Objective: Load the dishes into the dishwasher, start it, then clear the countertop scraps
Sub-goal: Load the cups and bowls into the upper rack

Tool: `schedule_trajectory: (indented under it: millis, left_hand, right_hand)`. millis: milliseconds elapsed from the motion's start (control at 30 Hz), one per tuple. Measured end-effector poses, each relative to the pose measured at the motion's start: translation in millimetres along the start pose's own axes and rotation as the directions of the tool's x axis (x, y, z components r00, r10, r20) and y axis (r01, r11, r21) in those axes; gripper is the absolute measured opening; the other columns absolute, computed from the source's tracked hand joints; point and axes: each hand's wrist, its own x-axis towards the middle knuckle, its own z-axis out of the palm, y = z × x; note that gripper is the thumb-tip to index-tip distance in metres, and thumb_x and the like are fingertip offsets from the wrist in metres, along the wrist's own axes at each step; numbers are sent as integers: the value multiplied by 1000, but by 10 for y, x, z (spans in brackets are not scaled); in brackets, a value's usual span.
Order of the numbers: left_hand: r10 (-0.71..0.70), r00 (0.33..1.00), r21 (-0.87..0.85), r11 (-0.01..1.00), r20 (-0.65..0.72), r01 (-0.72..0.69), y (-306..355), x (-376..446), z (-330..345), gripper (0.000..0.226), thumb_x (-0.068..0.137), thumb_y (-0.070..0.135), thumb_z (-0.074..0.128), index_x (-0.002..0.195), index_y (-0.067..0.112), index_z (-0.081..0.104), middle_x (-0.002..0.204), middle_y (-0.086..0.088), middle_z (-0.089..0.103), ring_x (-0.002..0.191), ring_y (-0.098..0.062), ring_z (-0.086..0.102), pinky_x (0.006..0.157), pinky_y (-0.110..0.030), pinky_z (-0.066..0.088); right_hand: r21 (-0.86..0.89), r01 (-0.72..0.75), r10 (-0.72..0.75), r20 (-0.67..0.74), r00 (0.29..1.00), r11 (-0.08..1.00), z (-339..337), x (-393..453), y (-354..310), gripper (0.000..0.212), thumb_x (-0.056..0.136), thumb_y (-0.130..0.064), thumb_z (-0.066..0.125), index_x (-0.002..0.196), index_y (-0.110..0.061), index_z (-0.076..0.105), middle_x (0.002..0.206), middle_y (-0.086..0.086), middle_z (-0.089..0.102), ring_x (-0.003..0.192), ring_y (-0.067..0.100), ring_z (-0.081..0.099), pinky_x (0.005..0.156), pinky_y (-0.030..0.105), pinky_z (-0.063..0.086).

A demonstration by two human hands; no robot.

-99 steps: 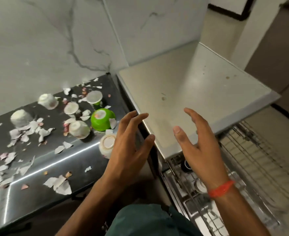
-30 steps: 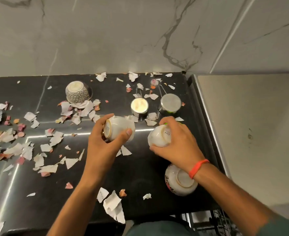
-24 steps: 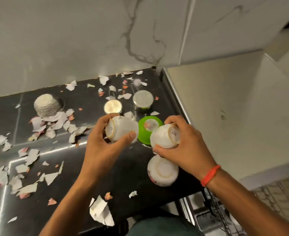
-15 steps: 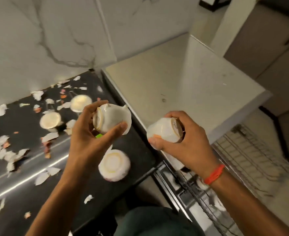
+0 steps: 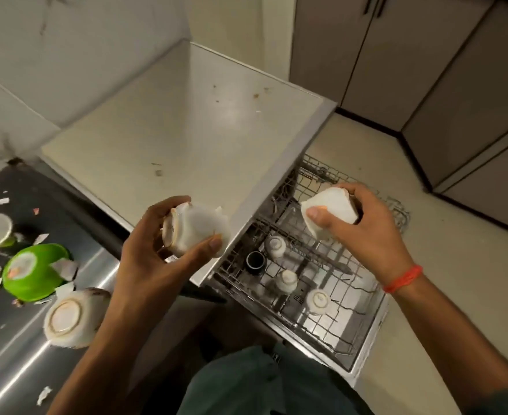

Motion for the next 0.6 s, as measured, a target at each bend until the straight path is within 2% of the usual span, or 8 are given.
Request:
schedule_trajectory:
  millis: [100, 233, 300, 400, 500, 600]
  left_hand:
    - [-13, 999, 33, 999, 32, 12, 90, 3, 241, 68, 63, 53, 87, 125, 45, 61, 115, 8, 69, 99, -16, 72, 79, -38, 63]
    - [-43, 996, 88, 995, 77, 36, 167, 7, 501, 67, 66, 43, 94, 124, 44, 61, 115, 10, 69, 98, -15, 73, 78, -35, 64]
    - [-57, 994, 109, 993, 93, 46, 203, 28, 588, 68, 64, 44, 95, 122, 46, 61, 113, 13, 69, 95, -14, 73, 75, -32, 63]
    - [-84, 985, 154, 986, 152, 61, 225, 86, 706, 69, 64, 50, 95, 123, 47, 60, 111, 16, 68, 93, -13, 73, 70, -33, 63]
    - [-133, 962, 203, 976, 237, 85, 82, 170, 833, 67, 69, 34, 93, 126, 44, 60, 116, 12, 65, 94, -14, 72, 69, -31, 63]
    - [-178, 923, 238, 966, 341, 98, -198, 256, 1033, 65, 72, 22, 93, 124, 43, 60, 115, 16, 64, 95, -10, 69, 70, -29, 63]
  right_hand:
    - [12, -49, 49, -48, 998, 999, -259, -15, 237, 55, 70, -56, 79, 115, -30, 61, 108, -9, 67, 94, 8, 66, 66, 22, 57]
    - [19, -89, 90, -78, 993, 996, -422, -48, 486, 55, 69, -58, 78, 112, -30, 60, 105, -11, 66, 94, 8, 65, 68, 25, 58]
    - [18, -100, 101, -82, 991, 995, -446, -62, 581, 55, 69, -58, 78, 113, -29, 60, 105, -11, 66, 94, 7, 65, 70, 27, 58]
    - [38, -116, 119, -78, 990, 992, -454, -68, 685, 56, 70, -56, 79, 115, -27, 61, 104, -13, 66, 92, 2, 64, 67, 20, 55]
    - [48, -137, 140, -70, 988, 989, -401, -68, 774, 55, 71, -55, 79, 114, -27, 61, 103, -14, 66, 89, -4, 62, 66, 17, 54]
    - [54, -183, 187, -81, 979, 982, -339, -76, 868, 49, 73, -49, 82, 111, -25, 61, 103, -13, 66, 88, -6, 62, 67, 11, 50]
